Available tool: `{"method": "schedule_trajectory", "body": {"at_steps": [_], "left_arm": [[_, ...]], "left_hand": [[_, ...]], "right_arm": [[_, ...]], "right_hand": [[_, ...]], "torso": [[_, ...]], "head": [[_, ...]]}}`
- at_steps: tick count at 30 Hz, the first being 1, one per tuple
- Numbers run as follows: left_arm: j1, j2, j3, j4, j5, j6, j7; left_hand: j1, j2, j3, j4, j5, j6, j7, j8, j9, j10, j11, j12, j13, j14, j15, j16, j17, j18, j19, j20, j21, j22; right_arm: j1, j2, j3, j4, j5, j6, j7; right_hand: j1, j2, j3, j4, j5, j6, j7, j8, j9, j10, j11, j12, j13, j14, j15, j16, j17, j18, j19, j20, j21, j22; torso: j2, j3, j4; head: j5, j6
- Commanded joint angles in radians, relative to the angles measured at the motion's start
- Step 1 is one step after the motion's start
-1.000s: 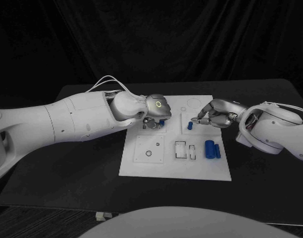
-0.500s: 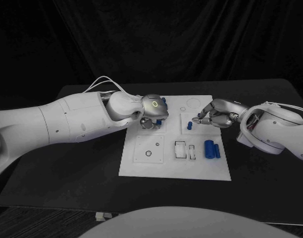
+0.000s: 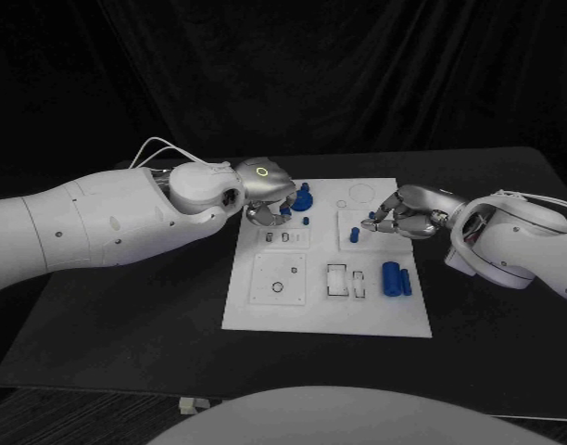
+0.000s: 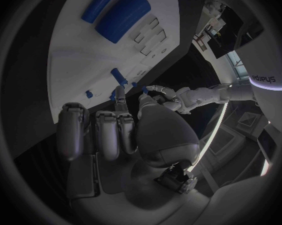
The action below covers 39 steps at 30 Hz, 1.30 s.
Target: Assemble the parts on the task board
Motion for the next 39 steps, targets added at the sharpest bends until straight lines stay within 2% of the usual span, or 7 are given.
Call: {"method": "schedule_trajectory", "body": {"at_steps": [1, 5, 17, 23, 28, 32, 39], "left_arm": [[0.006, -0.008, 0.001, 0.018, 0.306, 0.071, -0.119], [0.010, -0.023, 0.001, 0.039, 0.484, 0.128, -0.202], [0.013, -0.049, 0.001, 0.089, 0.728, 0.147, -0.407], [0.013, -0.044, 0.001, 0.091, 0.771, 0.172, -0.482], [0.013, -0.033, 0.001, 0.085, 0.782, 0.163, -0.500], [0.013, -0.021, 0.001, 0.078, 0.785, 0.160, -0.504], [0.013, 0.000, 0.001, 0.065, 0.787, 0.163, -0.503]], "left_hand": [[0.036, 0.028, 0.057, -0.063, 0.008, 0.012, -0.009, 0.008, 0.014, 0.096, 0.009, 0.021, 0.254, 0.106, -0.008, 0.003, 0.263, -0.017, 0.092, -0.007, 0.007, 0.257], [0.037, 0.032, 0.058, -0.065, 0.013, 0.008, -0.009, 0.009, 0.019, 0.096, 0.005, 0.023, 0.255, 0.106, -0.004, 0.003, 0.263, -0.012, 0.081, -0.005, -0.012, 0.250], [0.037, 0.036, 0.058, -0.068, 0.021, 0.006, -0.007, 0.010, 0.014, 0.104, 0.007, 0.041, 0.263, 0.106, -0.002, 0.003, 0.263, -0.009, 0.074, -0.004, -0.022, 0.247], [0.036, 0.035, 0.056, -0.078, 0.028, 0.016, -0.004, 0.013, -0.014, 0.104, 0.011, 0.041, 0.263, 0.106, -0.002, 0.003, 0.263, -0.013, 0.083, -0.003, -0.009, 0.251], [0.037, 0.034, 0.058, -0.084, 0.038, 0.020, -0.003, 0.013, -0.027, 0.104, 0.011, 0.041, 0.263, 0.106, 0.000, 0.003, 0.263, -0.013, 0.084, -0.002, -0.007, 0.252], [0.036, 0.034, 0.059, -0.085, 0.041, 0.020, -0.002, 0.013, -0.030, 0.104, 0.012, 0.041, 0.263, 0.106, 0.000, 0.003, 0.263, -0.013, 0.084, -0.002, -0.007, 0.251], [0.031, 0.046, 0.061, -0.086, 0.007, 0.013, -0.002, 0.007, -0.056, 0.104, 0.014, 0.041, 0.263, 0.106, -0.003, 0.003, 0.263, -0.011, 0.081, -0.003, -0.013, 0.250]], "right_arm": [[-0.001, -0.004, 0.001, 0.006, -0.001, -0.003, -0.020], [-0.001, -0.007, 0.001, 0.011, -0.001, -0.010, -0.022], [0.001, -0.007, 0.001, 0.015, -0.001, -0.006, -0.027], [0.007, -0.008, 0.001, 0.024, 0.012, -0.011, -0.027], [0.010, -0.005, 0.001, 0.024, 0.022, -0.007, -0.027], [0.011, -0.003, 0.001, 0.022, 0.025, -0.001, -0.028], [0.011, -0.001, 0.001, 0.023, 0.027, -0.003, -0.025]], "right_hand": [[0.002, 0.005, -0.004, -0.001, -0.004, -0.003, 0.004, -0.002, 0.001, 0.089, 0.005, -0.004, 0.231, 0.089, 0.007, -0.006, 0.203, 0.004, 0.019, 0.010, -0.007, 0.206], [0.003, 0.005, -0.005, -0.001, -0.004, -0.003, 0.004, -0.002, 0.001, 0.088, 0.005, -0.004, 0.230, 0.089, 0.007, -0.006, 0.203, 0.004, 0.019, 0.010, -0.006, 0.207], [0.003, 0.001, -0.009, -0.001, -0.004, -0.003, 0.004, -0.002, 0.001, 0.086, 0.004, -0.006, 0.227, 0.088, 0.007, -0.007, 0.200, 0.004, 0.019, 0.010, -0.007, 0.206], [0.004, 0.001, -0.010, -0.001, -0.004, -0.003, 0.004, -0.001, 0.001, 0.087, 0.004, -0.005, 0.228, 0.089, 0.007, -0.007, 0.201, 0.004, 0.019, 0.010, -0.007, 0.206], [0.004, 0.001, -0.010, -0.001, -0.004, -0.003, 0.004, -0.001, 0.001, 0.087, 0.004, -0.005, 0.228, 0.089, 0.007, -0.007, 0.201, 0.004, 0.019, 0.010, -0.007, 0.206], [0.004, 0.001, -0.010, -0.001, -0.004, -0.002, 0.004, -0.001, 0.001, 0.087, 0.004, -0.005, 0.228, 0.089, 0.007, -0.007, 0.201, 0.004, 0.019, 0.010, -0.007, 0.206], [0.004, 0.002, -0.010, 0.000, -0.004, -0.002, 0.004, -0.001, 0.001, 0.087, 0.004, -0.006, 0.227, 0.089, 0.007, -0.007, 0.200, 0.004, 0.018, 0.010, -0.009, 0.206]], "torso": [[0.000, -0.0007, 0.0003], [0.001, -0.0012, -0.0006], [0.003, -0.0020, -0.0009], [0.003, -0.0029, 0.0007], [0.003, -0.0030, -0.0004], [0.003, -0.0024, 0.0001], [0.003, -0.0022, -0.0007]], "head": [[0.001, 0.000], [-0.004, 0.000], [-0.007, 0.000], [-0.010, 0.000], [-0.006, 0.000], [-0.011, 0.000], [-0.014, 0.000]]}}
